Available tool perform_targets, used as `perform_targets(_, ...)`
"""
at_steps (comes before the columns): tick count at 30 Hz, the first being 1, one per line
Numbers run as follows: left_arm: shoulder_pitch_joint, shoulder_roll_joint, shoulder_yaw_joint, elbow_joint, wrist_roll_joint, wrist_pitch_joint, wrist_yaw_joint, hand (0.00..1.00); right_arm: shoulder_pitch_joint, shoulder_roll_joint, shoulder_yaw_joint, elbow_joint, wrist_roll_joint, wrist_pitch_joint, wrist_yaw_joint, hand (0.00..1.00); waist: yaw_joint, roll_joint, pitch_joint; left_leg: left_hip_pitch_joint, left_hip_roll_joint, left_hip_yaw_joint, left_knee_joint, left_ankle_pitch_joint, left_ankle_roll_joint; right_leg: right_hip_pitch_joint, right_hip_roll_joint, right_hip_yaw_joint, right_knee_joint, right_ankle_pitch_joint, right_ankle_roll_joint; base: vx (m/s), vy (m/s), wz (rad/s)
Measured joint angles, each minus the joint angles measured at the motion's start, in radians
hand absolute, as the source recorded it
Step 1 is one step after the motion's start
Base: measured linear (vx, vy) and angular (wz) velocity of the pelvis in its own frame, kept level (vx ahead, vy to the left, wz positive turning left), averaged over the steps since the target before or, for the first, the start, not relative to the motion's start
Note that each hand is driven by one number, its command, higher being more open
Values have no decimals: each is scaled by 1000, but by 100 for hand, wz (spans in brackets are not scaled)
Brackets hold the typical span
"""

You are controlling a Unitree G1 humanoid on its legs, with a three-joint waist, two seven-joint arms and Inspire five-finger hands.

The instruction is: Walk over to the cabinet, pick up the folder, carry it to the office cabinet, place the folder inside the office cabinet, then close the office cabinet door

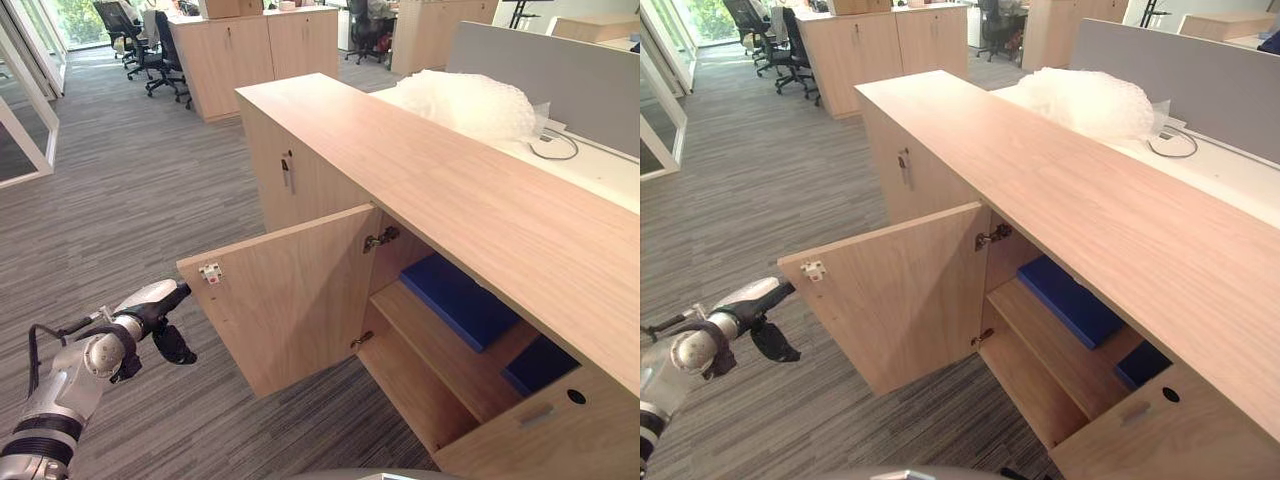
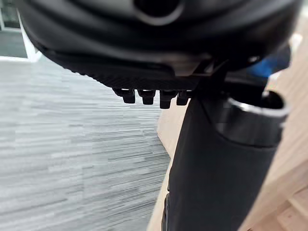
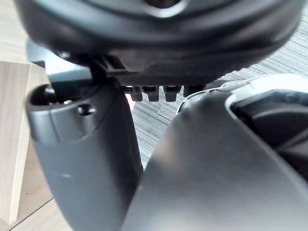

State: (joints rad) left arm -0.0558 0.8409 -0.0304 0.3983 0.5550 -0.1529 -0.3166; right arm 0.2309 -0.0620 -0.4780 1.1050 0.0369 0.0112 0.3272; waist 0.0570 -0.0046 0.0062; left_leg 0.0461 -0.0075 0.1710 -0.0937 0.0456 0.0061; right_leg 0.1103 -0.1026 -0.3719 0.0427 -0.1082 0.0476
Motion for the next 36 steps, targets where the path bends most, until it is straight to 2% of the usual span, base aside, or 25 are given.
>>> perform_targets(3, 0, 4, -2, -16, 104, -16, 31, 100, 1, 1, 21, 1, -11, 6, 1, 100, 2, -11, -3, -3, -3, -6, 0, 1, 0, 3, -1, -6, -7, 0, 1, 32, -4, 7)
perform_targets(9, 2, 4, -2, -28, 262, -22, 119, 100, -2, -2, 31, 3, -35, 3, 1, 100, 0, -13, -4, -2, -4, -9, 1, 1, 0, 10, 0, -11, -15, 0, 1, 8, -2, 2)
perform_targets(14, 40, 0, 3, -73, 355, -22, 225, 100, -2, -6, 57, 17, -34, -24, 0, 100, 0, -20, 2, 1, -3, -8, 0, 2, -2, 9, 0, -10, -9, 0, 0, -31, -4, 0)
perform_targets(19, 53, -60, 17, -81, 471, -16, 358, 100, -4, -9, 90, 28, -35, -45, -9, 100, 17, -32, 7, -8, -3, 2, 1, 3, 0, -7, -3, 0, -2, 5, 6, -40, 4, -4)
perform_targets(22, 60, -97, 10, -83, 496, 3, 406, 100, -9, -14, 108, 34, -35, -49, -23, 100, 20, -36, 9, -10, -8, 2, 1, 4, 1, -8, -7, 0, -1, 8, 9, 0, 0, 0)
perform_targets(26, 87, -113, -33, -128, 511, 34, 440, 100, -20, -18, 113, 51, -35, -54, -52, 100, 28, -35, 10, -15, -17, 2, 1, 5, 3, -15, -18, -2, 5, 10, 15, -7, 8, 3)
perform_targets(29, 117, -91, -83, -190, 509, 37, 444, 100, -22, -23, 127, 66, -35, -61, -68, 100, 43, -34, 9, -23, -27, 2, 3, 8, 7, -24, -29, -3, 10, 16, 25, -30, 41, 5)
perform_targets(32, 158, -87, -139, -246, 482, 36, 441, 100, -22, -32, 130, 70, -35, -64, -76, 100, 48, -23, 9, -25, -41, 1, 2, 10, 11, -26, -40, -3, 15, 24, 39, -59, 63, 8)
perform_targets(36, 201, -80, -280, -323, 402, 31, 388, 100, -24, -50, 130, 81, -33, -70, -87, 100, 48, 2, 4, -35, -59, 10, 1, 7, 23, -38, -62, 6, 24, 38, 65, -111, 101, 4)
